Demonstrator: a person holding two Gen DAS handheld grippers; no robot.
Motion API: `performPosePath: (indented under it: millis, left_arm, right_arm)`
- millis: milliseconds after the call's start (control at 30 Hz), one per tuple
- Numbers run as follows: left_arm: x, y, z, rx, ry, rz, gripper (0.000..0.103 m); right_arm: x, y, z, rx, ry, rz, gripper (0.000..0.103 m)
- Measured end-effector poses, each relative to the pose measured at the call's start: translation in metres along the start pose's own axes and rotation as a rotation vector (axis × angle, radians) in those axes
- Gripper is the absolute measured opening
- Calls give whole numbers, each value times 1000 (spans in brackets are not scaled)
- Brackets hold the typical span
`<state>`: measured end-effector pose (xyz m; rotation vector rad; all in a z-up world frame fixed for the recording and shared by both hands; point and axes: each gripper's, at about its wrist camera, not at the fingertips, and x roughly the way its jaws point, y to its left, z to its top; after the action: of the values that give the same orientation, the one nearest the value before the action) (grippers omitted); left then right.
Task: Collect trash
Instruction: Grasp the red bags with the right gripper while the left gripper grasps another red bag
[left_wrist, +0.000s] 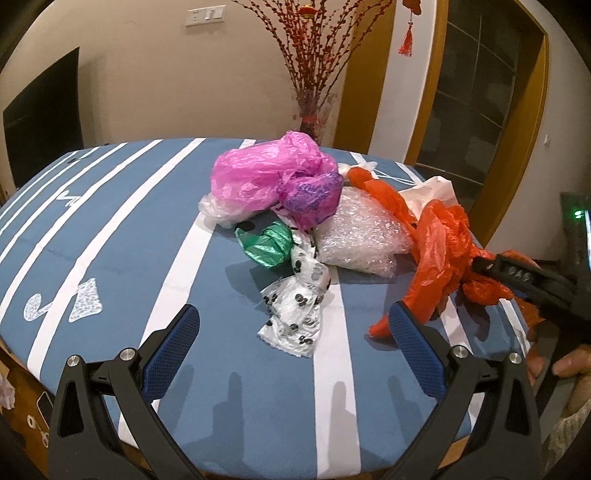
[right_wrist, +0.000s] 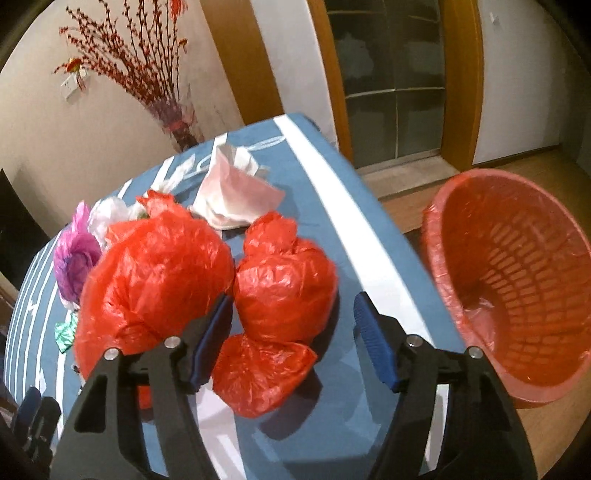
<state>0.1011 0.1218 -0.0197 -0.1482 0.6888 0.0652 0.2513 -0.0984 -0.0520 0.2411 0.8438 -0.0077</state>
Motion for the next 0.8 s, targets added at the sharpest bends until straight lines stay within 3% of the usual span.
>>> performPosePath:
  millis: [100, 200, 600, 800]
  left_arm:
    - [4, -5, 4, 1, 3, -19, 101]
    - [6, -9, 8, -10, 6, -51, 101]
    - [18, -74, 35, 99, -26, -129, 101]
    - [52, -111, 43, 198, 11, -82, 98]
  right_arm:
    - [8, 2, -2, -16, 27, 17, 48]
    - [8, 1, -4, -25, 26, 29, 41]
    - [-39, -41, -16, -4, -62, -41, 39]
    - [-56, -63, -26, 9, -77, -72, 39]
